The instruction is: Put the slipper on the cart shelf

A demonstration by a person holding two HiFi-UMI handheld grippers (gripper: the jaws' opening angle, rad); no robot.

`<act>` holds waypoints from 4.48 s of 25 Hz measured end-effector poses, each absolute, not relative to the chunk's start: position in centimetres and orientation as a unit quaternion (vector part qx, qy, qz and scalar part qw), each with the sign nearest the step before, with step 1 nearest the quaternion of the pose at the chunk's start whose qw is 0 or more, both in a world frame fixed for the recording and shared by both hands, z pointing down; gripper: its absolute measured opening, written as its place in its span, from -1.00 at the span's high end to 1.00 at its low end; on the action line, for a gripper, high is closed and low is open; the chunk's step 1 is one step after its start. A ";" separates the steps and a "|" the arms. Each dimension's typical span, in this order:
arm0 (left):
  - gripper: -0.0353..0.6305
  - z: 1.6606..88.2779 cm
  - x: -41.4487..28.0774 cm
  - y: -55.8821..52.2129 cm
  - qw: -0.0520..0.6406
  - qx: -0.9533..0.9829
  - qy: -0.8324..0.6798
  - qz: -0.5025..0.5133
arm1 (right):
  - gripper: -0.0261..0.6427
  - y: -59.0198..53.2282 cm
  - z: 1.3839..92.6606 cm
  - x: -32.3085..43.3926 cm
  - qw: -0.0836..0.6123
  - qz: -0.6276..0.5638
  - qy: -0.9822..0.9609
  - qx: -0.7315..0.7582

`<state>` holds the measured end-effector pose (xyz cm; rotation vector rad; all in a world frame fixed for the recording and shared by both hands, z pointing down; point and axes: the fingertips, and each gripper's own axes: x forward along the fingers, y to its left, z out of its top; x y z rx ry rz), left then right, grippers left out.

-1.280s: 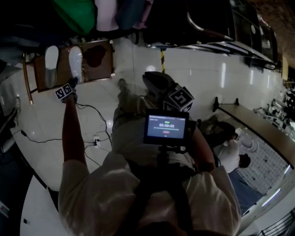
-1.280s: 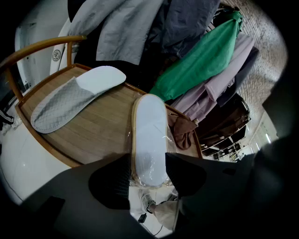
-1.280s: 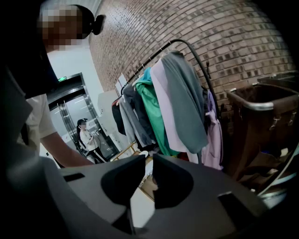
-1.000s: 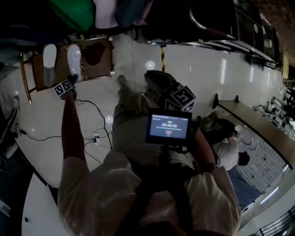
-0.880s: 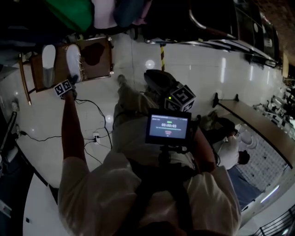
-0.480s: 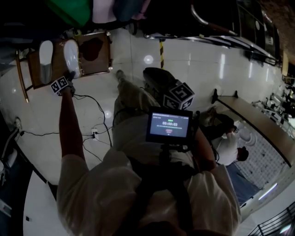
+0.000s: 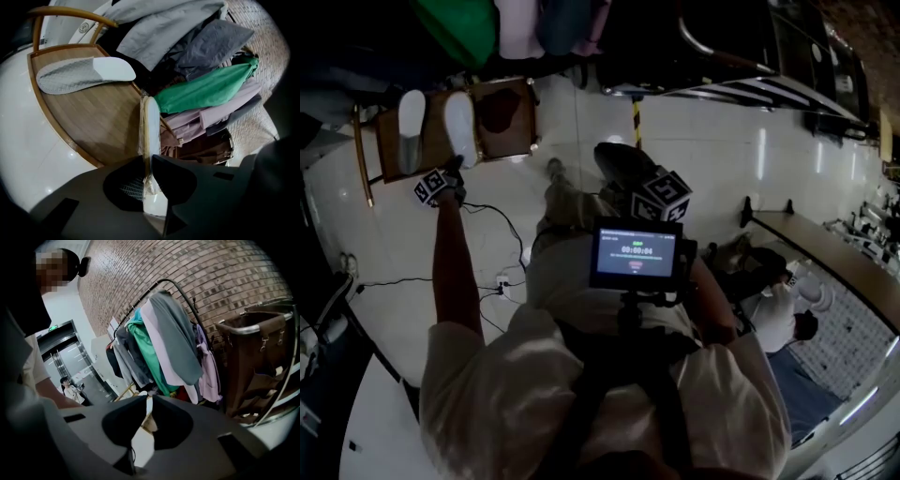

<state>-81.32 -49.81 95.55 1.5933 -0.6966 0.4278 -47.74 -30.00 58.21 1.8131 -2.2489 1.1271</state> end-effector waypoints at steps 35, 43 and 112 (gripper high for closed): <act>0.74 62.8 -65.4 -37.4 0.568 0.815 -0.102 -0.048 | 0.16 -33.9 58.7 -54.8 0.006 0.402 -0.776 0.486; 0.74 59.4 -60.4 -36.2 0.551 0.833 -0.039 -0.035 | 0.15 -33.7 60.0 -53.7 -0.027 0.421 -0.764 0.488; 0.53 61.2 -7.7 2.8 0.360 0.883 0.183 0.240 | 0.72 19.5 58.1 2.3 -0.306 0.363 -0.473 0.742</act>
